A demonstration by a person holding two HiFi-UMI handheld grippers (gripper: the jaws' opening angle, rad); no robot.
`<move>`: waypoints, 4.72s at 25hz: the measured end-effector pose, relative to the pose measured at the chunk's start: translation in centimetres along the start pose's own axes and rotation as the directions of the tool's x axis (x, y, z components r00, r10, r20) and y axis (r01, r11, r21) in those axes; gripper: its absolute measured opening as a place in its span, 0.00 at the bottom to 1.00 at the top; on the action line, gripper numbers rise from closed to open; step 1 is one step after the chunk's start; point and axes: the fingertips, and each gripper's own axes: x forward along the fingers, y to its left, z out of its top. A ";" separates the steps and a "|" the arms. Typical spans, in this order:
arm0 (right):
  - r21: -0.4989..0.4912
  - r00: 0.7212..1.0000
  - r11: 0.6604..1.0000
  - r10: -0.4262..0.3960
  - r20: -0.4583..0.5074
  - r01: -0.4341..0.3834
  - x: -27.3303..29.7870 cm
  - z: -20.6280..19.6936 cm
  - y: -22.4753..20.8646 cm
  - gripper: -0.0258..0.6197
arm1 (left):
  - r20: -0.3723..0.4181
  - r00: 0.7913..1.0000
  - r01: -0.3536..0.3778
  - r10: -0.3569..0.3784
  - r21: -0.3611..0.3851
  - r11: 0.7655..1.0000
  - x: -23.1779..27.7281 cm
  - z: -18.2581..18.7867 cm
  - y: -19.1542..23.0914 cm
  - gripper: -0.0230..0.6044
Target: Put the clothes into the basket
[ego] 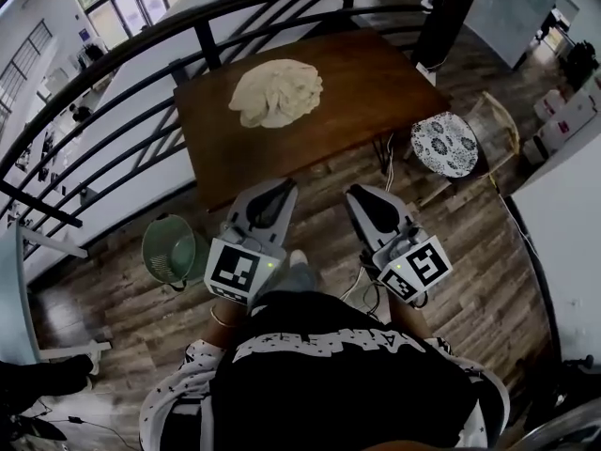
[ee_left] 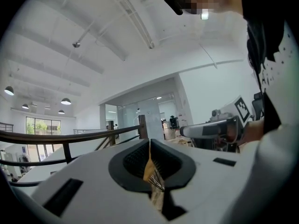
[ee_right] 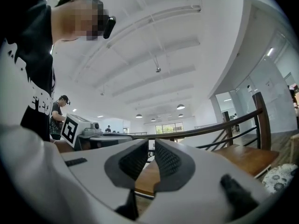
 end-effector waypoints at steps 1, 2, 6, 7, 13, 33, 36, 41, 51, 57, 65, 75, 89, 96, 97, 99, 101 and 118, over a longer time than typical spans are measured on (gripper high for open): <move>0.004 1.000 1.000 -0.006 -0.002 0.006 0.0 0.0 -0.3 0.09 | -0.002 1.000 0.007 -0.007 -0.003 1.000 0.4 -0.1 0.0 0.06; 0.007 1.000 1.000 -0.010 -0.003 0.010 0.0 0.0 -0.6 0.09 | -0.004 1.000 0.013 -0.013 -0.006 1.000 0.8 -0.3 0.1 0.06; 0.005 1.000 1.000 -0.022 -0.020 0.022 0.3 -0.4 -1.9 0.09 | 0.001 1.000 0.030 -0.030 -0.011 0.999 2.3 -0.4 0.6 0.06; 0.004 0.999 1.000 -0.027 -0.022 0.027 0.4 -0.4 -2.3 0.09 | 0.003 0.999 0.036 -0.036 -0.011 0.999 2.7 -0.4 0.7 0.06; 0.000 0.999 1.000 -0.029 -0.024 0.029 1.8 -0.6 -4.1 0.09 | -0.009 0.999 0.054 -0.054 -0.003 0.999 4.9 -1.2 1.7 0.06; -0.019 0.995 0.995 -0.095 -0.036 0.094 6.9 -0.2 -11.4 0.09 | 0.002 0.995 0.097 -0.097 -0.004 0.995 12.6 -1.3 6.7 0.06; -0.022 0.994 0.995 -0.102 -0.047 0.101 7.9 -0.1 -12.3 0.09 | 0.007 0.995 0.103 -0.103 -0.008 0.995 13.6 -1.2 7.6 0.06; -0.033 0.992 0.994 -0.108 -0.058 0.106 9.8 0.1 -13.6 0.09 | 0.010 0.994 0.105 -0.105 -0.016 0.994 15.0 -1.6 9.6 0.06; -0.043 0.993 0.996 -0.088 -0.081 0.084 14.2 -0.8 -15.1 0.09 | 0.031 0.995 0.093 -0.092 -0.024 0.995 16.9 -2.8 13.6 0.06; -0.033 0.994 0.997 -0.078 -0.081 0.075 16.3 -1.3 -15.8 0.09 | 0.038 0.996 0.082 -0.081 -0.025 0.996 17.7 -3.3 15.8 0.06; -0.038 0.994 0.996 -0.082 -0.074 0.079 18.1 -1.6 -16.5 0.09 | 0.036 0.997 0.073 -0.072 -0.029 0.997 18.3 -4.0 17.7 0.06; -0.025 0.996 0.999 -0.047 -0.077 0.045 19.8 -1.6 -16.9 0.12 | 0.015 0.999 0.037 -0.037 -0.034 0.999 18.2 -4.4 19.3 0.06; -0.007 0.982 0.988 0.155 -0.110 -0.157 26.2 -2.5 -21.3 0.17 | -0.028 0.988 -0.154 0.153 -0.031 0.988 21.3 -5.1 24.4 0.06; -0.018 0.953 0.960 0.274 -0.132 -0.278 28.5 -2.9 -24.4 0.19 | -0.039 0.969 -0.247 0.245 -0.054 0.968 23.8 -5.6 25.8 0.06; -0.011 0.949 0.956 0.289 -0.130 -0.293 28.9 -2.9 -24.7 0.19 | -0.036 0.966 -0.259 0.258 -0.058 0.964 24.1 -5.5 26.0 0.06; -0.002 0.940 0.948 0.316 -0.125 -0.319 29.6 -2.9 -25.3 0.20 | -0.034 0.959 -0.284 0.282 -0.056 0.957 24.4 -5.6 26.5 0.06; -0.011 0.933 0.940 0.336 -0.132 -0.340 30.1 -3.2 -25.9 0.21 | -0.037 0.951 -0.308 0.307 -0.049 0.950 24.5 -5.7 26.8 0.06; 0.012 0.851 0.864 0.498 -0.168 -0.504 34.0 -5.4 -30.5 0.28 | -0.081 0.876 -0.481 0.476 -0.055 0.875 27.2 -8.2 29.1 0.06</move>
